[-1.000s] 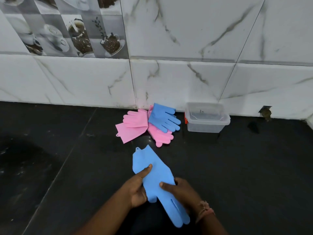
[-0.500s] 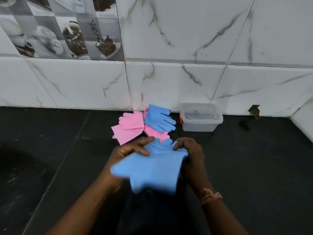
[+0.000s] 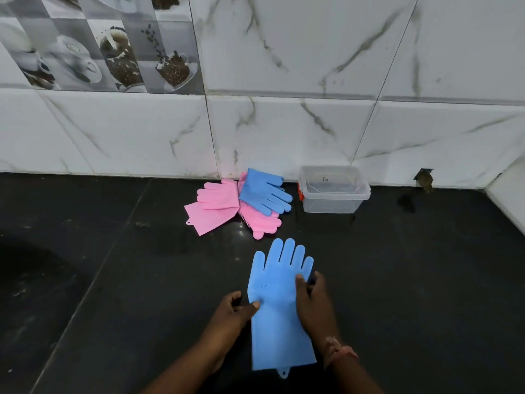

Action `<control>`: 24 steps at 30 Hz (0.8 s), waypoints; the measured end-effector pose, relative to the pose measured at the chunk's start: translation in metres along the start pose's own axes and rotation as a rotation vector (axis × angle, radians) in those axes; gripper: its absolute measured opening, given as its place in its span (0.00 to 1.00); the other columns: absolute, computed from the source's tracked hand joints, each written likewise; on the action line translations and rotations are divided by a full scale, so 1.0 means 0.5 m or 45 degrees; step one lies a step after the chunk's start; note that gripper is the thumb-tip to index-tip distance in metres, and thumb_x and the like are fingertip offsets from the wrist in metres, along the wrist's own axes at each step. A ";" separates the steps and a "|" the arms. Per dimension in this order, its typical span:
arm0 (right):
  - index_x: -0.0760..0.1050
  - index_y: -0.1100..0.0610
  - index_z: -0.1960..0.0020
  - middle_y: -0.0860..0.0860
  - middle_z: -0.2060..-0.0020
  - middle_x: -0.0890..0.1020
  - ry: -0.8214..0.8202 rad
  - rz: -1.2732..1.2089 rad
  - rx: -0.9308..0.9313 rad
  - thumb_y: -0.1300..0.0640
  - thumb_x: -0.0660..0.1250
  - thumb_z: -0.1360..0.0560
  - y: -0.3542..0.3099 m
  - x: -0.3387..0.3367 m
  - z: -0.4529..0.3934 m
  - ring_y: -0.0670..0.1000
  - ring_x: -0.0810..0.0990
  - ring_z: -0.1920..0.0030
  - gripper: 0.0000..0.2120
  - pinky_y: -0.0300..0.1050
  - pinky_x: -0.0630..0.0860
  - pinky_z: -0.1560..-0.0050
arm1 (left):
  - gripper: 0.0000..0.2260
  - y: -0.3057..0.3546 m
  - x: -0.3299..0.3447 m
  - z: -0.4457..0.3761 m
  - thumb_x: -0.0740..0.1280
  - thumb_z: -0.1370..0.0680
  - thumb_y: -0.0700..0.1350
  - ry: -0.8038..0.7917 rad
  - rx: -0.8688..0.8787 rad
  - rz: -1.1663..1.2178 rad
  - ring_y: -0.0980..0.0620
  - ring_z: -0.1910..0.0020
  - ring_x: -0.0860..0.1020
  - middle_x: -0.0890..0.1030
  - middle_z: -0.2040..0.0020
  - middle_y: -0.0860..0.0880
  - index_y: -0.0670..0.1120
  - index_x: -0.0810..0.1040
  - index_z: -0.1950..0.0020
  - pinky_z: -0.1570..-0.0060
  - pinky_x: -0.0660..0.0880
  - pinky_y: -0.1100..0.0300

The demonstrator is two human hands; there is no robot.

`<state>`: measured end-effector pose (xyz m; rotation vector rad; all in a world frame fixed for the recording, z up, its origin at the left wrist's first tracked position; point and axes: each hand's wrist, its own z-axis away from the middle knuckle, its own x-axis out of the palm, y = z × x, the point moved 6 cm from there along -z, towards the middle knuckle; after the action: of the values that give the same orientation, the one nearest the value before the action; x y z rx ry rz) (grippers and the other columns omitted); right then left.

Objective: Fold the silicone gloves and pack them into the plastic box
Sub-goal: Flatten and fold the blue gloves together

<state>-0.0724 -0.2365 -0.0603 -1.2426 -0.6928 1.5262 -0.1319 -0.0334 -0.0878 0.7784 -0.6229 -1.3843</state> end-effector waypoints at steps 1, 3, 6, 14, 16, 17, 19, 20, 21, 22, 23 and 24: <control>0.67 0.48 0.34 0.45 0.44 0.80 -0.078 -0.048 0.031 0.44 0.65 0.22 -0.001 0.013 0.000 0.44 0.80 0.49 0.19 0.42 0.79 0.50 | 0.20 0.005 0.012 -0.002 0.76 0.23 0.49 -0.012 -0.005 0.042 0.47 0.52 0.87 0.87 0.46 0.44 0.44 0.76 0.35 0.52 0.83 0.53; 0.68 0.49 0.35 0.45 0.43 0.79 -0.235 -0.099 0.058 0.50 0.69 0.24 0.006 0.039 -0.001 0.45 0.81 0.47 0.19 0.44 0.79 0.47 | 0.16 0.015 0.030 -0.002 0.77 0.24 0.47 0.032 0.024 -0.022 0.42 0.47 0.87 0.87 0.46 0.41 0.43 0.79 0.40 0.42 0.83 0.42; 0.70 0.53 0.33 0.50 0.39 0.80 -0.224 -0.091 0.033 0.59 0.67 0.23 0.008 0.036 -0.015 0.46 0.81 0.46 0.19 0.41 0.77 0.50 | 0.13 0.035 0.029 -0.008 0.78 0.26 0.47 0.200 0.131 -0.292 0.42 0.47 0.84 0.84 0.48 0.41 0.45 0.78 0.48 0.41 0.81 0.42; 0.66 0.52 0.28 0.51 0.37 0.78 -0.094 0.332 -0.239 0.58 0.65 0.23 -0.018 0.036 -0.022 0.48 0.80 0.43 0.24 0.42 0.78 0.45 | 0.36 0.054 0.043 -0.050 0.72 0.24 0.56 0.178 0.495 -1.118 0.46 0.30 0.69 0.70 0.29 0.47 0.58 0.61 0.18 0.32 0.68 0.56; 0.58 0.54 0.24 0.55 0.32 0.71 -0.112 0.547 -0.179 0.54 0.65 0.22 -0.006 0.041 -0.033 0.56 0.78 0.39 0.29 0.49 0.76 0.41 | 0.34 0.059 0.033 -0.066 0.67 0.23 0.63 0.230 0.528 -1.282 0.46 0.30 0.67 0.68 0.28 0.49 0.60 0.62 0.18 0.30 0.67 0.54; 0.55 0.54 0.23 0.56 0.30 0.67 -0.109 0.666 -0.145 0.51 0.64 0.21 -0.002 0.036 -0.042 0.57 0.78 0.40 0.31 0.49 0.76 0.43 | 0.34 0.063 0.028 -0.073 0.66 0.24 0.65 0.246 0.531 -1.356 0.45 0.28 0.65 0.66 0.26 0.49 0.61 0.61 0.19 0.29 0.66 0.51; 0.52 0.55 0.22 0.58 0.28 0.63 -0.081 0.788 -0.097 0.47 0.64 0.21 -0.001 0.019 -0.060 0.57 0.76 0.38 0.35 0.49 0.75 0.41 | 0.37 0.072 0.022 -0.093 0.64 0.25 0.68 0.230 0.510 -1.455 0.40 0.20 0.55 0.55 0.17 0.47 0.63 0.57 0.17 0.23 0.60 0.43; 0.52 0.55 0.22 0.58 0.28 0.63 -0.056 0.830 -0.110 0.45 0.64 0.22 -0.008 0.013 -0.070 0.57 0.74 0.35 0.36 0.50 0.74 0.38 | 0.39 0.079 0.019 -0.107 0.63 0.24 0.69 0.198 0.483 -1.462 0.37 0.17 0.48 0.48 0.14 0.47 0.63 0.53 0.17 0.21 0.54 0.40; 0.51 0.55 0.21 0.58 0.28 0.64 -0.019 0.893 -0.154 0.44 0.63 0.22 -0.018 0.011 -0.079 0.57 0.71 0.33 0.36 0.49 0.71 0.35 | 0.39 0.086 0.017 -0.121 0.62 0.23 0.70 0.159 0.437 -1.436 0.36 0.16 0.41 0.43 0.14 0.47 0.63 0.50 0.16 0.20 0.49 0.38; 0.52 0.55 0.21 0.57 0.29 0.65 0.028 0.980 -0.223 0.42 0.62 0.21 -0.032 0.011 -0.087 0.56 0.69 0.33 0.35 0.49 0.69 0.33 | 0.39 0.094 0.016 -0.135 0.60 0.22 0.70 0.122 0.383 -1.380 0.36 0.16 0.37 0.39 0.14 0.46 0.64 0.47 0.16 0.19 0.43 0.37; 0.53 0.54 0.22 0.57 0.29 0.66 0.068 1.054 -0.304 0.42 0.60 0.21 -0.046 0.016 -0.094 0.55 0.68 0.33 0.34 0.49 0.67 0.32 | 0.37 0.101 0.016 -0.149 0.57 0.20 0.70 0.098 0.330 -1.320 0.37 0.17 0.33 0.36 0.14 0.45 0.64 0.44 0.16 0.20 0.38 0.37; 0.56 0.54 0.22 0.56 0.30 0.66 0.090 1.081 -0.374 0.41 0.59 0.21 -0.060 0.023 -0.101 0.55 0.68 0.33 0.32 0.49 0.66 0.32 | 0.36 0.107 0.016 -0.159 0.55 0.19 0.70 0.087 0.287 -1.280 0.38 0.18 0.31 0.34 0.15 0.45 0.64 0.42 0.16 0.21 0.34 0.36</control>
<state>-0.0144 -0.2237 -0.0532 -1.9578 -0.3474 2.0830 -0.0359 -0.0314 -0.0948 1.4211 -0.3228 -2.1963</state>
